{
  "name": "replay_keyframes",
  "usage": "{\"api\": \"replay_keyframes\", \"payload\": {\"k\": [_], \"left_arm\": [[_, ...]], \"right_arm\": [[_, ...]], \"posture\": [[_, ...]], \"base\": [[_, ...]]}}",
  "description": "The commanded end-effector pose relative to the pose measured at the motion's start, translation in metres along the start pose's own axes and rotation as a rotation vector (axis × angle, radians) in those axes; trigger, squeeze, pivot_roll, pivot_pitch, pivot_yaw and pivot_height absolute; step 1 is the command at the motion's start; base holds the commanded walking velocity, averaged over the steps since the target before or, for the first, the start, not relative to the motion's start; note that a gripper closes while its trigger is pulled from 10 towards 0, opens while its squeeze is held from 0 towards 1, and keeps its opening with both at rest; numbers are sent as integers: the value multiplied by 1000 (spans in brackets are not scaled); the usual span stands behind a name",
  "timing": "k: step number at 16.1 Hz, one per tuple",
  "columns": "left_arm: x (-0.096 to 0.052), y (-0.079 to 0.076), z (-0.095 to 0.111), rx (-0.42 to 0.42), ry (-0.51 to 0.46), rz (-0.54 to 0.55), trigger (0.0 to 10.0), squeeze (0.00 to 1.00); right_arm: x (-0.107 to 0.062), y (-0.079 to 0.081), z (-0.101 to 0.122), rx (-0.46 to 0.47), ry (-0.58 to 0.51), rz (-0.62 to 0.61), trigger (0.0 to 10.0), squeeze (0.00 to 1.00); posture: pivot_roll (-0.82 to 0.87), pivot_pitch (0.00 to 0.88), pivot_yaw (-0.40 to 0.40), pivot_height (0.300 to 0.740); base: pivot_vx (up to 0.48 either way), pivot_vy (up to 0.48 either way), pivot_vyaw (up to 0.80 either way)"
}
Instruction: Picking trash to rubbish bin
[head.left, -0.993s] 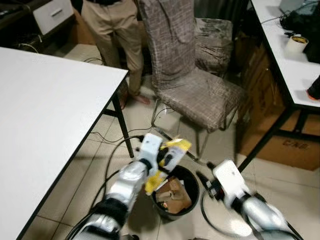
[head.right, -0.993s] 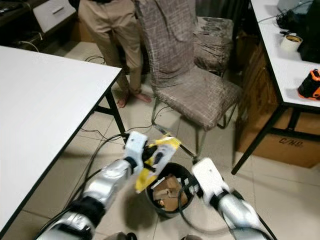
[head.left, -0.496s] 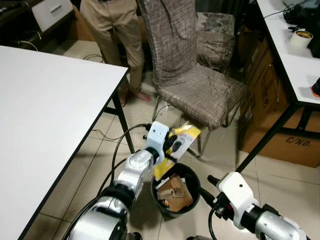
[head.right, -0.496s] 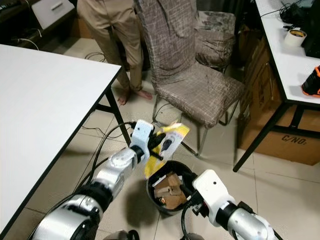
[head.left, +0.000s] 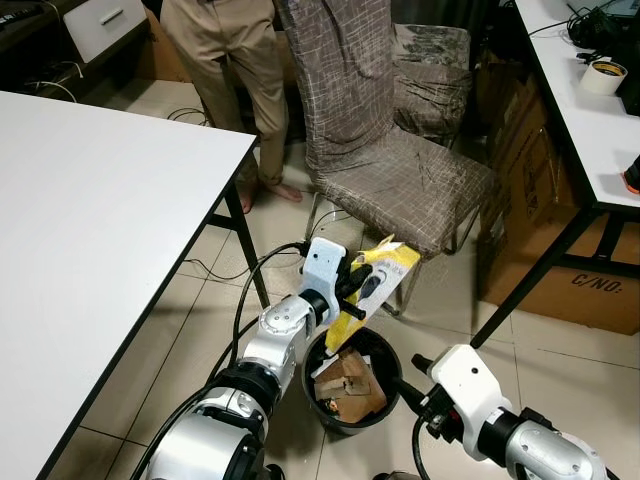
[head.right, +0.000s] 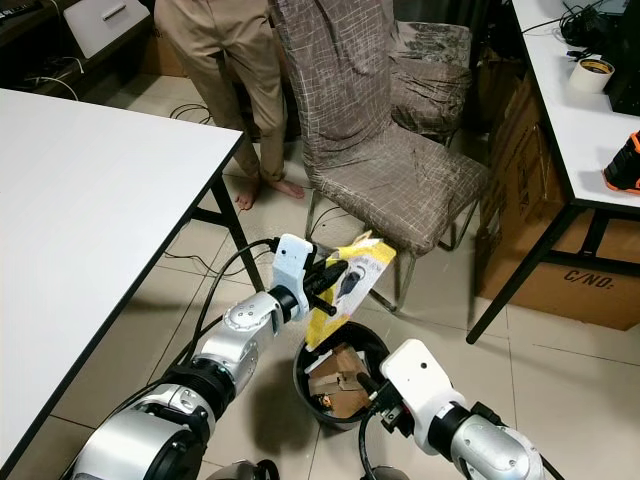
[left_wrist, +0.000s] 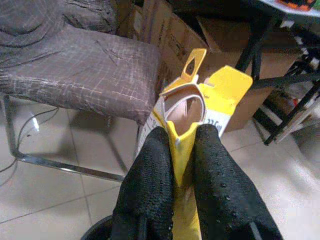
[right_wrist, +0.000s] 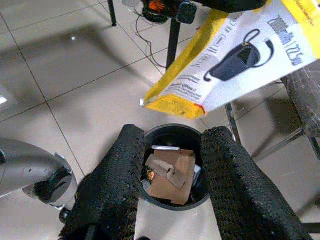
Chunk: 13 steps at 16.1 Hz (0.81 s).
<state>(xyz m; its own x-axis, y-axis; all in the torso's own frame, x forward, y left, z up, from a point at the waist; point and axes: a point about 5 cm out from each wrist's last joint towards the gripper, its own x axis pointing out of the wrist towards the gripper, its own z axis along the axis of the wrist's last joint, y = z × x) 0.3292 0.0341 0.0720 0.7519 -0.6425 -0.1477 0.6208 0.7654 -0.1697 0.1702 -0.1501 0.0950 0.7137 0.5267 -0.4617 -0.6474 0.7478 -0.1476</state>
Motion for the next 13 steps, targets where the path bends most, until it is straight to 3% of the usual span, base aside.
{"api": "replay_keyframes", "payload": {"k": [1, 7, 11, 12, 13], "left_arm": [[8, -13, 7, -18, -27, -42, 10000, 1000], [12, -22, 6, -64, -39, -81, 10000, 1000], [10, -17, 6, -18, -26, -58, 10000, 1000], [6, -10, 8, 4, -39, -47, 10000, 0], [1, -2, 9, 26, -56, -33, 10000, 0]], "right_arm": [[0, 0, 3, -26, -1, -5, 10000, 0], [0, -3, 3, -32, 2, -18, 10000, 0], [1, -5, 4, -34, 2, -27, 10000, 0], [3, -6, 5, -33, -3, -40, 10000, 0], [5, -8, 5, -20, -8, -66, 10000, 0]], "posture": [[-229, 120, 63, 740], [-234, 120, 65, 740], [-231, 116, 69, 740], [-223, 109, 72, 740], [-217, 105, 75, 740]], "base": [[0, 0, 0], [0, 0, 0], [0, 0, 0], [0, 0, 0], [0, 0, 0]]}}
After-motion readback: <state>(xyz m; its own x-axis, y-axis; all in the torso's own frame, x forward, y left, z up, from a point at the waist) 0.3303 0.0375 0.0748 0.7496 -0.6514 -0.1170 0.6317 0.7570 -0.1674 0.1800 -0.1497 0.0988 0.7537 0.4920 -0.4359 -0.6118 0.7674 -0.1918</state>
